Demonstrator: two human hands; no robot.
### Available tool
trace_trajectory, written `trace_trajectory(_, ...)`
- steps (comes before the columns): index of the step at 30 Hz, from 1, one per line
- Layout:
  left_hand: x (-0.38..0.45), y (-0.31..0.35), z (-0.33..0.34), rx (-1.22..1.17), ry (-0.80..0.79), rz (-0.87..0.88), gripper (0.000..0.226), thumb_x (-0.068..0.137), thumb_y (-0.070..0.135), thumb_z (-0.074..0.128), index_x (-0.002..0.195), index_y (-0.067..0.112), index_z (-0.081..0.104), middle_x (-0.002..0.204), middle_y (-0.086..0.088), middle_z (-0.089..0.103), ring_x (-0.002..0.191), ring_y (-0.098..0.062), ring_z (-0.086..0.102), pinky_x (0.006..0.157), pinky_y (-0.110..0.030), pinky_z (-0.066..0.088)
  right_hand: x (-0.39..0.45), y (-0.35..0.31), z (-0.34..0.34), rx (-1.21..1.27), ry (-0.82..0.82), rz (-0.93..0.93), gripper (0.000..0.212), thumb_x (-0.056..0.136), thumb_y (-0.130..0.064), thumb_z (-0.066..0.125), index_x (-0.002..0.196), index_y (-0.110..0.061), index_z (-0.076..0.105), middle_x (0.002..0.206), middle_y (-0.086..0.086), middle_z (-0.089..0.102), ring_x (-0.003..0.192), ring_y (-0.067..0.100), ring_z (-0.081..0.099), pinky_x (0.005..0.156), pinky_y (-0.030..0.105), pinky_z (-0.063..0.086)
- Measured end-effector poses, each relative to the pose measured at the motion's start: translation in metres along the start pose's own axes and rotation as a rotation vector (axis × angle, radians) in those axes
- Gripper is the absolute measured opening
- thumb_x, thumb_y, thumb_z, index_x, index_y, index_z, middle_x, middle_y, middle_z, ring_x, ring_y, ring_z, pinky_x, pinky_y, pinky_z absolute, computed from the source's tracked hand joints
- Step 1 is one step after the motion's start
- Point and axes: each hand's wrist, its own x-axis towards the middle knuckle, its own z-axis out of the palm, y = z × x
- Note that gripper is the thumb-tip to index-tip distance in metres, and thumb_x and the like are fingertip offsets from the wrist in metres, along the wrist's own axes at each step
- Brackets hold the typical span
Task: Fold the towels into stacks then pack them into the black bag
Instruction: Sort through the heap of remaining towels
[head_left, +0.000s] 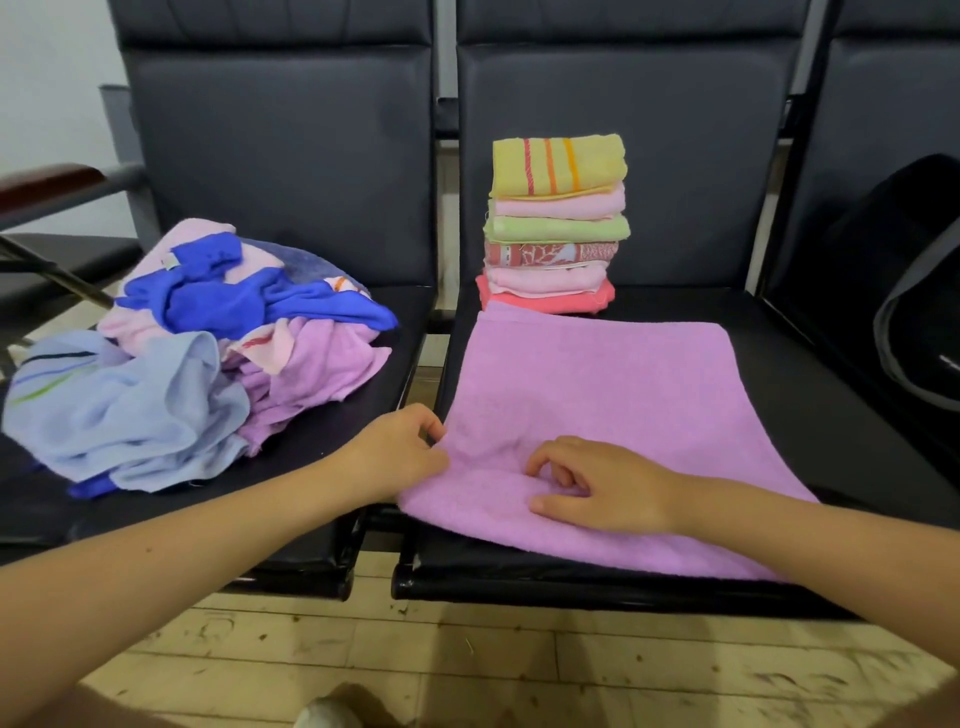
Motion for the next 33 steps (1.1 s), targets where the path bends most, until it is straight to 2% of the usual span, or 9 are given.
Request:
trace_trajectory(5, -0.009, 0.001, -0.005, 0.085, -0.206, 0.017, 0.024, 0.085, 0.014, 0.063, 0.104, 0.019, 0.048, 0.067, 0.003, 0.051, 0.055, -0.012, 0.049, 0.053, -0.025, 0.043, -0.001, -0.001, 0.0, 0.0, 0.003, -0.005, 0.031, 0.091, -0.047, 0.057, 0.117, -0.032, 0.052, 0.086, -0.019, 0.045, 0.075, -0.004, 0.047, 0.069, 0.007, 0.035)
trace_trajectory(9, -0.014, 0.001, -0.012, 0.279, -0.167, 0.052, 0.04, 0.079, 0.022, 0.069, 0.108, 0.023, 0.042, 0.082, -0.001, 0.058, 0.068, -0.012, 0.053, 0.061, -0.029, 0.045, -0.001, -0.002, 0.002, -0.003, 0.015, -0.014, 0.031, 0.091, -0.047, 0.056, 0.118, -0.032, 0.052, 0.085, -0.019, 0.044, 0.074, -0.005, 0.047, 0.068, 0.006, 0.034)
trace_trajectory(13, -0.024, 0.007, -0.006, 0.371, 0.016, 0.382, 0.034, 0.078, 0.024, 0.061, 0.104, 0.03, 0.041, 0.081, 0.011, 0.048, 0.079, -0.009, 0.047, 0.063, -0.023, 0.04, -0.004, -0.003, 0.001, -0.044, 0.05, -0.035, 0.025, 0.089, -0.048, 0.059, 0.107, -0.032, 0.052, 0.086, -0.018, 0.046, 0.074, -0.003, 0.048, 0.068, 0.009, 0.036)
trace_trajectory(16, -0.028, 0.018, 0.009, 0.353, -0.02, 0.572, 0.023, 0.079, 0.041, 0.051, 0.099, 0.03, 0.052, 0.088, 0.012, 0.053, 0.088, -0.006, 0.047, 0.076, -0.026, 0.044, -0.008, -0.005, -0.003, -0.044, 0.097, -0.101, 0.02, 0.084, -0.048, 0.062, 0.087, -0.032, 0.05, 0.083, -0.014, 0.052, 0.075, 0.003, 0.05, 0.07, 0.016, 0.042)
trace_trajectory(18, -0.028, 0.019, 0.024, 0.439, -0.084, 0.68, 0.035, 0.079, 0.058, 0.045, 0.098, 0.03, 0.056, 0.093, 0.012, 0.056, 0.089, -0.007, 0.048, 0.077, -0.026, 0.043, -0.009, -0.005, -0.007, -0.05, 0.077, -0.129, 0.023, 0.078, -0.056, 0.054, 0.081, -0.033, 0.051, 0.082, -0.013, 0.054, 0.077, 0.006, 0.052, 0.071, 0.018, 0.042)
trace_trajectory(21, -0.022, 0.016, 0.044, 0.657, -0.09, 0.835, 0.046, 0.077, 0.066, 0.046, 0.1, 0.026, 0.052, 0.097, 0.007, 0.052, 0.089, -0.014, 0.048, 0.076, -0.03, 0.041, -0.011, -0.003, -0.012, -0.045, 0.03, -0.125, 0.017, 0.082, -0.042, 0.059, 0.086, -0.025, 0.06, 0.083, -0.013, 0.053, 0.078, 0.007, 0.052, 0.073, 0.018, 0.042)
trace_trajectory(24, -0.017, 0.02, 0.05, 0.605, -0.061, 0.929, 0.031, 0.085, 0.054, 0.049, 0.091, 0.024, 0.049, 0.089, 0.007, 0.05, 0.081, -0.015, 0.047, 0.07, -0.032, 0.045, -0.012, 0.001, -0.021, -0.035, -0.014, -0.084, 0.013, 0.09, -0.03, 0.061, 0.095, -0.018, 0.065, 0.083, -0.013, 0.054, 0.074, 0.003, 0.049, 0.071, 0.013, 0.039)
trace_trajectory(29, -0.011, 0.035, 0.056, 0.392, -0.007, 0.753, 0.011, 0.094, 0.033, 0.043, 0.091, 0.022, 0.043, 0.087, 0.002, 0.056, 0.077, -0.018, 0.05, 0.064, -0.031, 0.035, -0.02, 0.005, -0.036, 0.018, -0.118, 0.004, 0.029, 0.094, -0.047, 0.053, 0.097, -0.021, 0.065, 0.082, -0.016, 0.059, 0.069, -0.003, 0.049, 0.066, 0.008, 0.037)
trace_trajectory(33, 0.004, 0.042, 0.056, 0.353, 0.024, 0.574, 0.007, 0.1, 0.03, 0.039, 0.099, 0.022, 0.039, 0.085, 0.0, 0.059, 0.077, -0.02, 0.054, 0.063, -0.032, 0.034, -0.029, 0.005, -0.042, 0.023, -0.183, 0.049, 0.029, 0.085, -0.053, 0.063, 0.084, -0.025, 0.059, 0.074, -0.009, 0.057, 0.064, 0.004, 0.046, 0.06, 0.018, 0.037)
